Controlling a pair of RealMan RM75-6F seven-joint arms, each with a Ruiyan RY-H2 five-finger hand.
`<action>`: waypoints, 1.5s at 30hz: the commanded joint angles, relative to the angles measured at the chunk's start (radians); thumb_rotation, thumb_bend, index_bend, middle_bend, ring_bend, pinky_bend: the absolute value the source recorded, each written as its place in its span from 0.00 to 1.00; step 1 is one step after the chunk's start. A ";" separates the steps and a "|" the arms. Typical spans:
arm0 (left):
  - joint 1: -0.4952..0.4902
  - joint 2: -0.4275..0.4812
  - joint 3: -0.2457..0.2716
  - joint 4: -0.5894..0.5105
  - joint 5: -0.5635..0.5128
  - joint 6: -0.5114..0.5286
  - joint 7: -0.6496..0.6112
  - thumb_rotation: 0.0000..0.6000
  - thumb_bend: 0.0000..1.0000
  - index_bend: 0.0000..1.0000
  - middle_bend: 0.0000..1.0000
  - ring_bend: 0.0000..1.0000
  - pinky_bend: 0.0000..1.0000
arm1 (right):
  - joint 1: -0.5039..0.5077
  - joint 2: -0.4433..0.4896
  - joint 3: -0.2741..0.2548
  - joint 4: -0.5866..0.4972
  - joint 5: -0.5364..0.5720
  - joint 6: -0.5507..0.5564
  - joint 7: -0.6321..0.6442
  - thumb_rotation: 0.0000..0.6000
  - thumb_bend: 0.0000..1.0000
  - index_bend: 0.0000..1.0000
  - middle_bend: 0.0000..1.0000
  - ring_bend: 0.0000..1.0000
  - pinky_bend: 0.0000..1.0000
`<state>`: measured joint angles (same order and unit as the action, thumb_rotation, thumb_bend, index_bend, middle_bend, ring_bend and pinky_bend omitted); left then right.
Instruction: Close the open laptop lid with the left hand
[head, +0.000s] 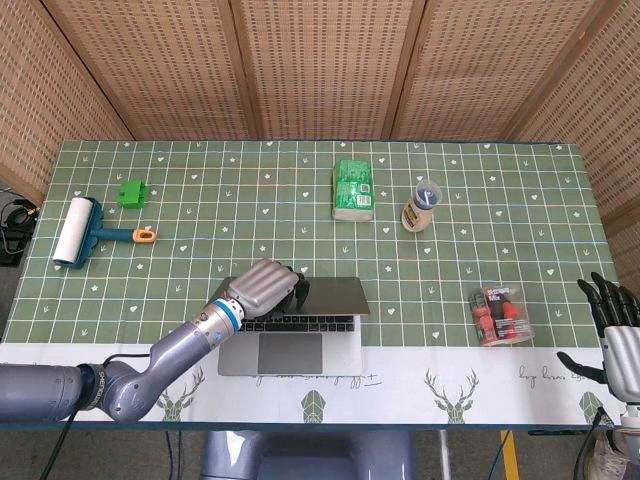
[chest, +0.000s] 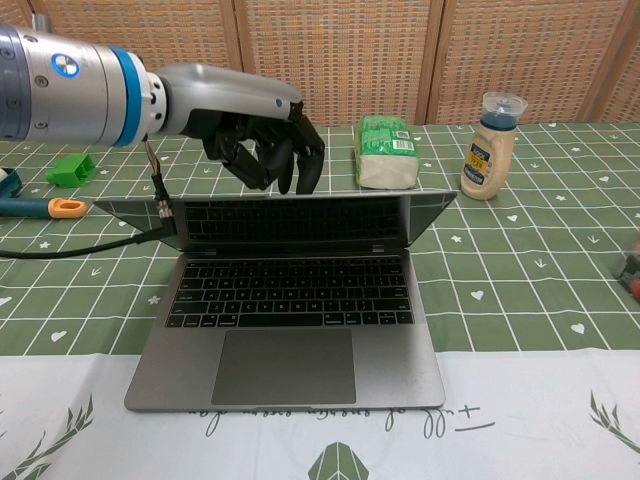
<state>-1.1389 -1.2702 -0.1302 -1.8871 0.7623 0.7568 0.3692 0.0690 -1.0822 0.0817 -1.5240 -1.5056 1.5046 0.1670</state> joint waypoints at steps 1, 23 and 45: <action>0.012 -0.017 0.014 0.001 0.020 -0.005 -0.018 1.00 1.00 0.51 0.40 0.37 0.38 | 0.000 0.000 -0.001 -0.001 -0.002 0.000 -0.002 1.00 0.02 0.00 0.00 0.00 0.00; 0.066 -0.184 0.112 0.134 0.091 -0.052 -0.081 1.00 1.00 0.51 0.40 0.37 0.38 | 0.000 0.006 -0.004 -0.013 0.008 -0.014 -0.016 1.00 0.02 0.00 0.00 0.00 0.00; 0.095 -0.202 0.139 0.177 0.106 -0.063 -0.100 1.00 1.00 0.49 0.40 0.37 0.38 | 0.005 0.002 -0.008 -0.023 0.011 -0.029 -0.043 1.00 0.02 0.00 0.00 0.00 0.00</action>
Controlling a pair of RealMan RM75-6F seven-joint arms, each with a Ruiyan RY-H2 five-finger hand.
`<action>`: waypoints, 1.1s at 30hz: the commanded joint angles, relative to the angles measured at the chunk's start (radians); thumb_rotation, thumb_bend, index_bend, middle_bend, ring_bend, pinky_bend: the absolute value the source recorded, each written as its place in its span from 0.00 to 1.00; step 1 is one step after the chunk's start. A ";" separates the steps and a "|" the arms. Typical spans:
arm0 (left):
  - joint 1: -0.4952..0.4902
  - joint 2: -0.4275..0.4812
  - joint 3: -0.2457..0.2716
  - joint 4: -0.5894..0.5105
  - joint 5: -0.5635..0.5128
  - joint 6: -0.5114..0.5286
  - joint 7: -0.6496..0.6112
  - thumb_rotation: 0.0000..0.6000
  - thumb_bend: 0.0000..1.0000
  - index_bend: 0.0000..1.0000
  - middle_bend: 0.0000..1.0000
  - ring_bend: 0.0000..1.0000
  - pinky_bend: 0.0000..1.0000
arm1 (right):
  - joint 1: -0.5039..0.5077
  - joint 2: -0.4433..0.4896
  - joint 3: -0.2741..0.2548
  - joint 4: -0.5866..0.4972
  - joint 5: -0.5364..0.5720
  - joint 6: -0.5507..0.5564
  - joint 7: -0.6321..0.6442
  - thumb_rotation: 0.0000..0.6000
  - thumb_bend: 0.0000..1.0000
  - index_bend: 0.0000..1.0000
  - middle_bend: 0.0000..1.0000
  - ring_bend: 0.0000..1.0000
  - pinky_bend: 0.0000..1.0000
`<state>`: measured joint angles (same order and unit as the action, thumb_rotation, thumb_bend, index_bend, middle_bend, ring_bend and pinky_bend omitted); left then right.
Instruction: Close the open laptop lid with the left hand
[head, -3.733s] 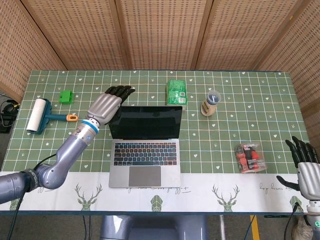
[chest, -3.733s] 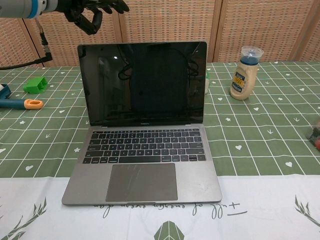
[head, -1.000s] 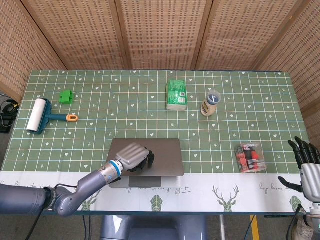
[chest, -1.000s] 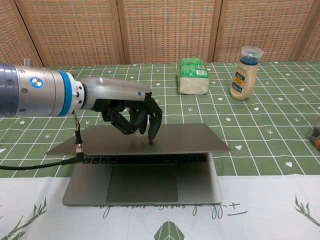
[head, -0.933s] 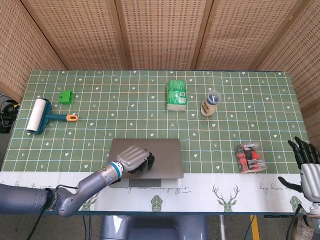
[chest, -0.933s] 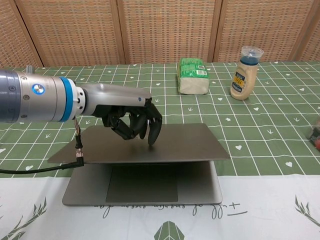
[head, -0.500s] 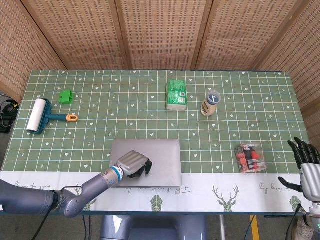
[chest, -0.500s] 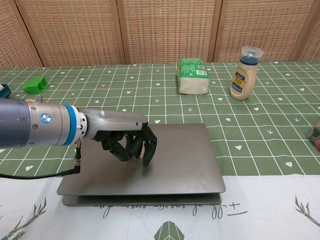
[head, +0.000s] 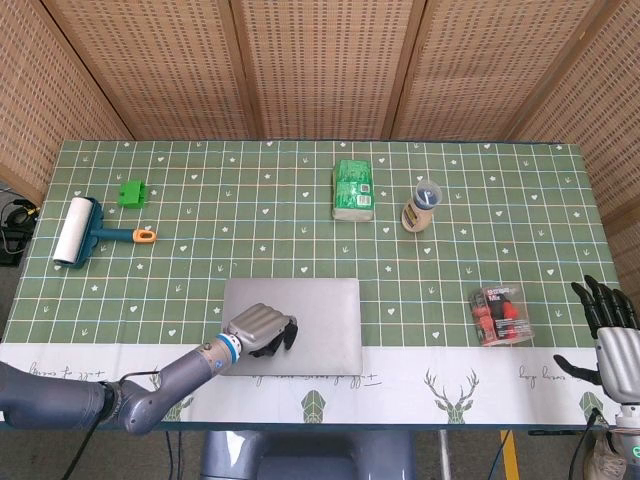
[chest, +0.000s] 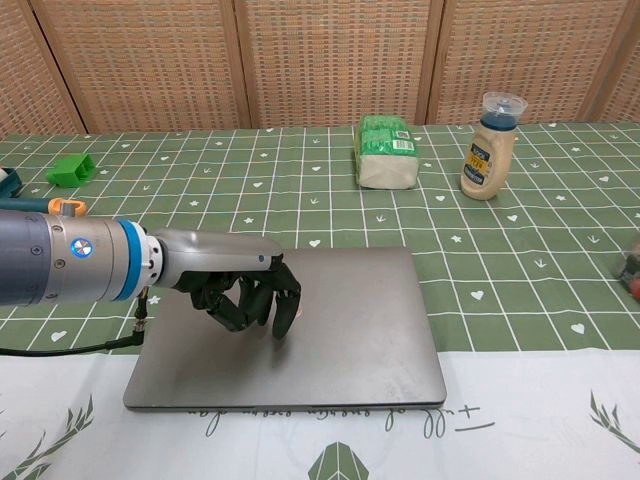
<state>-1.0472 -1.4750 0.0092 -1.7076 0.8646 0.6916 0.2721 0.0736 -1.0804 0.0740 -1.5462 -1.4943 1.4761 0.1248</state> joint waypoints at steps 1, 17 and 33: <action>0.006 0.006 0.000 -0.006 0.007 0.005 -0.006 1.00 1.00 0.48 0.40 0.37 0.38 | 0.000 0.000 -0.001 -0.001 -0.001 -0.001 -0.002 1.00 0.02 0.00 0.00 0.00 0.00; 0.288 0.136 0.081 -0.155 0.346 0.512 0.045 1.00 0.28 0.00 0.00 0.00 0.00 | 0.002 -0.011 -0.003 0.007 -0.022 0.012 0.007 1.00 0.02 0.00 0.00 0.00 0.00; 0.750 0.121 0.213 0.106 0.583 1.061 0.061 1.00 0.22 0.00 0.00 0.00 0.00 | 0.008 -0.047 -0.018 0.023 -0.067 0.028 -0.027 1.00 0.02 0.00 0.00 0.00 0.00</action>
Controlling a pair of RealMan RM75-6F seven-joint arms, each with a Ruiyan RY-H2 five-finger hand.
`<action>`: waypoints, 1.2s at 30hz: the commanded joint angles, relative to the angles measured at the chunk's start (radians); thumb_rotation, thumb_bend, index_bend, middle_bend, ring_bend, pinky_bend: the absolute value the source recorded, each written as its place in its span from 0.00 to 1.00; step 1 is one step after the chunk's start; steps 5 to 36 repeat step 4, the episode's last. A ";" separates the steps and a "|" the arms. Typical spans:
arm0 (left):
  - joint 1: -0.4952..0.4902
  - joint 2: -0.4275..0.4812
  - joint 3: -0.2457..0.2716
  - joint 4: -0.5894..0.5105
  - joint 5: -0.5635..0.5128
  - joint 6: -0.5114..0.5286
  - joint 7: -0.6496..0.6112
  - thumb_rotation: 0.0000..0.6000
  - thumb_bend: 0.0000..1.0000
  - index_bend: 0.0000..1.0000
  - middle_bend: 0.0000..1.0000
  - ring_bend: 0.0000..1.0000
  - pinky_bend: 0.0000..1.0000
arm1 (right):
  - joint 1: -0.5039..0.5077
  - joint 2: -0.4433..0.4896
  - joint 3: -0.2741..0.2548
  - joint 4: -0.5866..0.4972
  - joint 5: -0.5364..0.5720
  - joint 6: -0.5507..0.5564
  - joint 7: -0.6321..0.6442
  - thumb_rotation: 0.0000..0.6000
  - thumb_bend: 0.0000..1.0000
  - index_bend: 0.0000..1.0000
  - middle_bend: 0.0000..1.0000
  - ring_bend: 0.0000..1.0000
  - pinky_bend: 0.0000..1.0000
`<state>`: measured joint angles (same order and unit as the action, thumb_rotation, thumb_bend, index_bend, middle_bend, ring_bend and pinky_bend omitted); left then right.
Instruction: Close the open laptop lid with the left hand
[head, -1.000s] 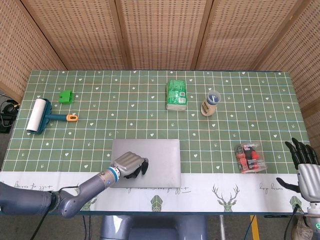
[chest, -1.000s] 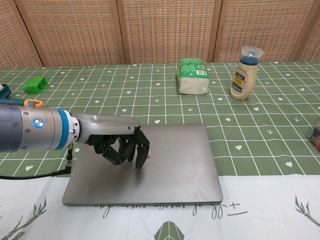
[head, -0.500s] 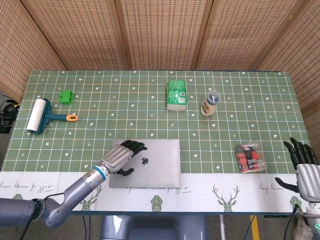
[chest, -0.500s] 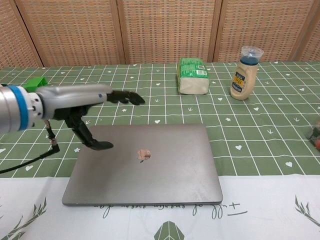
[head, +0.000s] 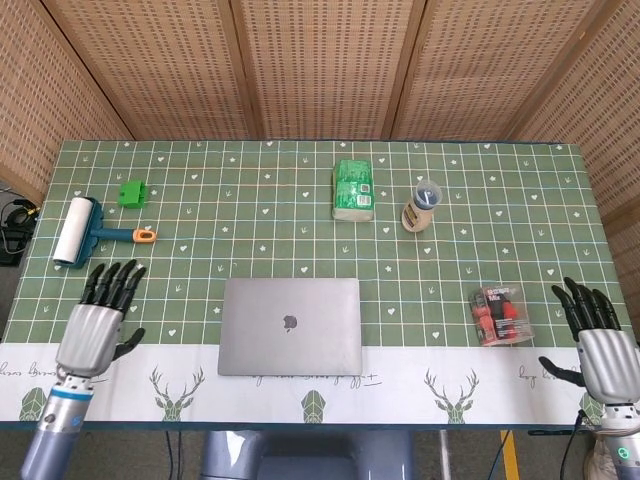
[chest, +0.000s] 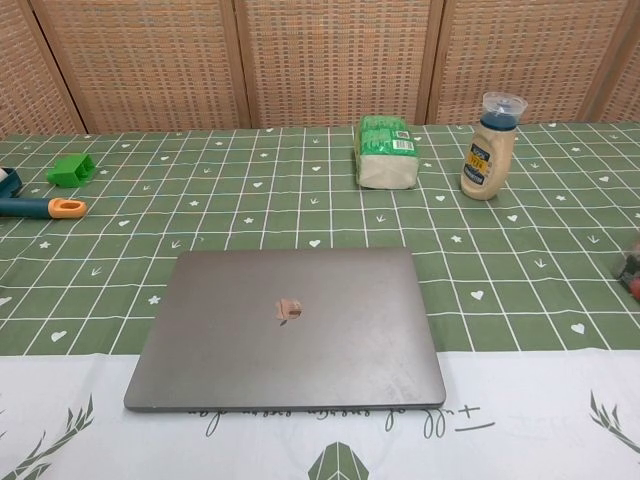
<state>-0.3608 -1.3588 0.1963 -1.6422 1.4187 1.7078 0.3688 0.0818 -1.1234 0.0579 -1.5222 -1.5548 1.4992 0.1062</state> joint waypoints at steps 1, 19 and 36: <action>0.084 0.007 0.026 0.053 0.035 0.056 -0.047 1.00 0.22 0.00 0.00 0.00 0.00 | -0.001 -0.006 -0.004 -0.002 -0.011 0.009 -0.014 1.00 0.02 0.00 0.00 0.00 0.00; 0.123 0.008 0.026 0.082 0.057 0.077 -0.073 1.00 0.22 0.00 0.00 0.00 0.00 | -0.003 -0.009 -0.008 -0.003 -0.020 0.016 -0.024 1.00 0.02 0.00 0.00 0.00 0.00; 0.123 0.008 0.026 0.082 0.057 0.077 -0.073 1.00 0.22 0.00 0.00 0.00 0.00 | -0.003 -0.009 -0.008 -0.003 -0.020 0.016 -0.024 1.00 0.02 0.00 0.00 0.00 0.00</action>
